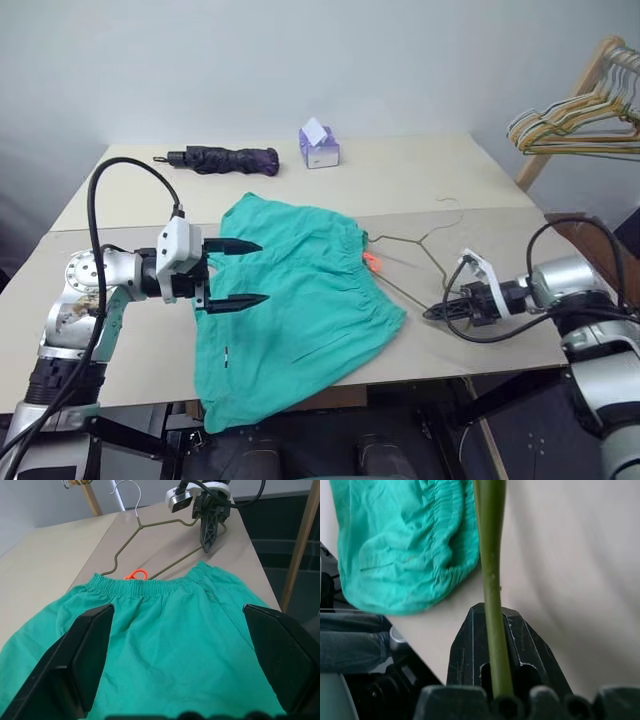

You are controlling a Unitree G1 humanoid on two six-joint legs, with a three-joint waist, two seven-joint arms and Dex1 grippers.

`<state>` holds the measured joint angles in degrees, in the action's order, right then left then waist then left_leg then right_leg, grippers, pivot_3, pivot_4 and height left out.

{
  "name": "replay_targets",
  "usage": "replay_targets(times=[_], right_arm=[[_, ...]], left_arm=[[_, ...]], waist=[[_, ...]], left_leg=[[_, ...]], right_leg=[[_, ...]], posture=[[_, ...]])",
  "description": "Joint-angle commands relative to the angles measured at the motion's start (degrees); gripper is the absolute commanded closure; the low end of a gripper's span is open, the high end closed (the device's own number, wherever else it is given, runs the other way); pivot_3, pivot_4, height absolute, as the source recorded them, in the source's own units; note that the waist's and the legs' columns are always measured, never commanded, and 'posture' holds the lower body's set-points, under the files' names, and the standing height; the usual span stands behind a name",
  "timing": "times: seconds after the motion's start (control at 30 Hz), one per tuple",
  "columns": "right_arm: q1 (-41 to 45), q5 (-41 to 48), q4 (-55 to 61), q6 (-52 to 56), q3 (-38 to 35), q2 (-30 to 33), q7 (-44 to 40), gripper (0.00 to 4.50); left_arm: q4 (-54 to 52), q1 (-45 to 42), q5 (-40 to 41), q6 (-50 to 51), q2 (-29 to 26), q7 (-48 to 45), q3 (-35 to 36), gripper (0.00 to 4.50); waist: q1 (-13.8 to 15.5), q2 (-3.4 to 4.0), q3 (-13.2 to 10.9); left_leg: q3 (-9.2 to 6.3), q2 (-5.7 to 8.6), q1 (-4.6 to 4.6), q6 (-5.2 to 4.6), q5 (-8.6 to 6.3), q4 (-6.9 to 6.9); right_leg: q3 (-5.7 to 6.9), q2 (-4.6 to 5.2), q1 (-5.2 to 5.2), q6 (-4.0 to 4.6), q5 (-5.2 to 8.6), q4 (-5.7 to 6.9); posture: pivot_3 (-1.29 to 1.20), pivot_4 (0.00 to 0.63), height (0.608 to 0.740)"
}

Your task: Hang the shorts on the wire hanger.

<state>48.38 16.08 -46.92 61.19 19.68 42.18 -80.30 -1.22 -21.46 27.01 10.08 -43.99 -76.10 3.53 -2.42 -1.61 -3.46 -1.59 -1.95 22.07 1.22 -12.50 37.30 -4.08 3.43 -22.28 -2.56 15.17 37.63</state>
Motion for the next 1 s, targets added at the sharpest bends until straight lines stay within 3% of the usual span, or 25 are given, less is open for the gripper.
replay_targets(times=[0.03,0.23,0.47,0.73,0.83,1.0], right_arm=[[3.5,-2.1,-4.1,-3.0,-0.3,-1.4,-1.2,4.5],[8.4,-5.9,-13.3,-5.8,-0.9,-4.6,-1.8,4.5],[9.8,-8.8,-13.8,-10.8,6.2,-2.6,-12.2,4.5],[14.5,-15.2,-22.6,-15.4,5.8,-7.0,-10.7,4.5],[16.3,-15.7,-25.7,-15.4,2.9,-8.7,-5.2,4.5],[17.4,-16.8,-27.6,-16.1,-0.5,-10.3,-3.3,4.5]], left_arm=[[-0.5,-1.1,-0.3,-1.2,-0.8,-0.1,0.8,0.05],[-1.6,0.1,-0.2,-1.3,-1.2,0.5,1.3,0.05],[-1.8,0.4,-0.4,-1.7,-1.4,1.1,1.5,0.05],[-1.4,0.3,-0.6,-2.5,-1.2,1.5,1.1,0.05],[-1.6,0.5,-0.5,-2.5,-1.3,1.7,1.3,0.05],[-1.9,1.1,-0.5,-2.8,-1.4,2.0,1.6,0.05]], waist=[[0.0,0.0,0.0],[0.0,0.01,0.0],[0.3,0.04,0.0],[0.2,0.05,0.0],[0.3,0.05,0.0],[0.4,0.05,0.0]], left_leg=[[0.0,0.0,0.0,0.0,0.0,0.0],[-0.01,0.0,0.0,0.0,0.0,-0.01],[-0.01,0.0,0.0,0.0,0.0,-0.01],[-0.01,-0.01,-0.05,0.0,0.0,-0.07],[-0.02,0.0,-0.04,0.0,0.0,-0.06],[-0.03,-0.01,-0.06,0.0,0.0,-0.07]], right_leg=[[0.0,0.0,0.0,0.0,0.0,0.0],[0.0,0.0,-0.01,0.01,0.0,0.02],[0.01,0.0,-0.01,0.0,0.0,0.02],[0.0,-0.02,-0.02,0.01,0.0,0.05],[0.0,-0.01,-0.02,0.01,-0.01,0.05],[0.0,-0.02,-0.02,0.02,-0.01,0.08]], posture=[[0.06,0.017,0.74],[0.08,0.02,0.74],[0.09,0.025,0.74],[0.1,0.023,0.74],[0.11,0.022,0.74],[0.12,0.022,0.74]])
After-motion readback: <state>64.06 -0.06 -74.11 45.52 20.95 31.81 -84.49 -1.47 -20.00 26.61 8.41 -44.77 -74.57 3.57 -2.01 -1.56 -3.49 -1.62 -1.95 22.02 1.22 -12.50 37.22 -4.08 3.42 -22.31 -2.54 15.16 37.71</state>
